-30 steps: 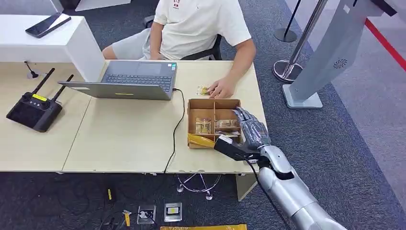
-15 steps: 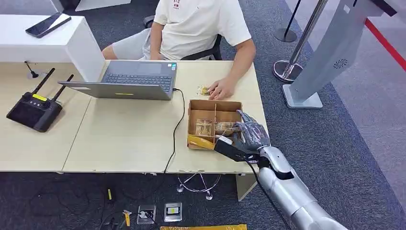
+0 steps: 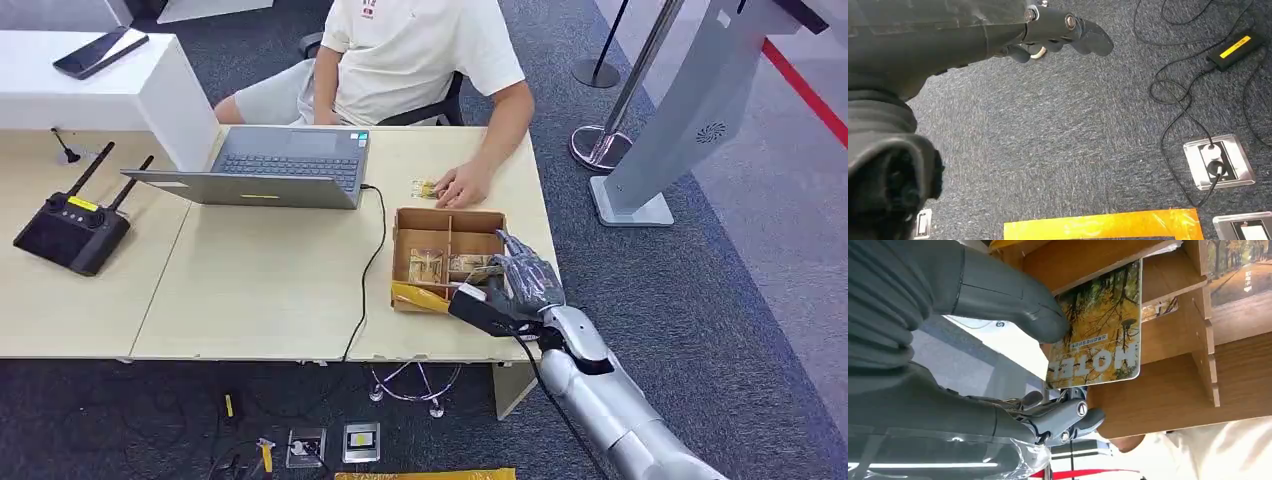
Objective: Pass the card to the sensor for recognition and then transmit it.
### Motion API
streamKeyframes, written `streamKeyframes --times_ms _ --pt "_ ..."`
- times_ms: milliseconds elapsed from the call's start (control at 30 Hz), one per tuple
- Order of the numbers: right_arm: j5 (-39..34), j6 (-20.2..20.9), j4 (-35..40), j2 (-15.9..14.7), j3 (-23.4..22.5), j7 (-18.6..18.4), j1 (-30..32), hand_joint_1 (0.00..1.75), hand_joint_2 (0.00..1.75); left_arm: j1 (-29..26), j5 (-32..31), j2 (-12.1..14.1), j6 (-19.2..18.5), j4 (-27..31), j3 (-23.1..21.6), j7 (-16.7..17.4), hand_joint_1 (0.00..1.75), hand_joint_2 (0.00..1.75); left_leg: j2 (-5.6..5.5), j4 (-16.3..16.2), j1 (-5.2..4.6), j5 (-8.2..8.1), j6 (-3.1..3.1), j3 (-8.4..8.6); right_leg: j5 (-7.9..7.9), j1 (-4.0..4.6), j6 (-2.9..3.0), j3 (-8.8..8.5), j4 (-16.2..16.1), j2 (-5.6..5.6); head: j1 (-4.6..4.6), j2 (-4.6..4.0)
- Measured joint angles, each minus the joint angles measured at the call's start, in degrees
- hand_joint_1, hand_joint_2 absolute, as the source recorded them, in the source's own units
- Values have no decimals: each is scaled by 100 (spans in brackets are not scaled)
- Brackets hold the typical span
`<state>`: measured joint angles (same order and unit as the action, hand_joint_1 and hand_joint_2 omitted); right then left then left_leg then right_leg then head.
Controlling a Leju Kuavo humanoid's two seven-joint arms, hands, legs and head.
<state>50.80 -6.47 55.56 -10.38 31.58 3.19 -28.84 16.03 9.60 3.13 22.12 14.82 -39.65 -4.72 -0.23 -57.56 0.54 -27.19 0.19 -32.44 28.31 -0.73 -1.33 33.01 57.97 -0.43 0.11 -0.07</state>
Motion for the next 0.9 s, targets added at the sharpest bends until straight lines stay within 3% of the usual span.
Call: streamKeyframes --times_ms 267,367,467,700,733,767,800,900 --pt "-17 -96 -46 2 15 -22 -22 175 175 2 -20 -2 2 0 0 0 0 0 0 0 0 0 0 -1 0 0 0 0 0 0 0 0" --pt "-22 -116 -46 4 15 -22 -22 164 175 2 -22 -2 0 0 0 0 0 0 0 0 0 0 0 0 0 0 0 0 0 0 0 0" --pt "-26 -138 -52 2 15 -22 -22 175 175 2 -42 -2 -20 0 0 0 0 0 0 0 0 0 0 0 0 0 0 1 0 0 0 0" --pt "-42 -155 -63 -2 11 -15 -22 173 175 1 -59 -11 -44 2 0 0 0 0 0 0 0 0 0 0 0 0 0 1 0 0 0 0" --pt "-41 -155 -63 -4 11 -13 -22 162 175 1 -59 -15 -44 2 0 0 0 0 0 0 0 0 0 0 0 0 0 1 0 0 0 0" --pt "-42 -155 -63 -7 9 -11 -22 119 175 1 -59 -17 -44 2 0 0 0 0 0 0 0 0 0 0 0 0 0 1 0 0 0 0" --pt "-42 -155 -63 -7 7 -11 -22 3 175 2 -61 -20 -44 2 0 0 0 0 0 0 0 0 0 0 0 0 0 1 0 0 0 0" --pt "-57 -155 -63 -11 0 -4 -21 0 175 2 -61 -24 -44 13 0 0 0 0 0 0 0 0 0 0 0 0 0 1 0 1 0 0"
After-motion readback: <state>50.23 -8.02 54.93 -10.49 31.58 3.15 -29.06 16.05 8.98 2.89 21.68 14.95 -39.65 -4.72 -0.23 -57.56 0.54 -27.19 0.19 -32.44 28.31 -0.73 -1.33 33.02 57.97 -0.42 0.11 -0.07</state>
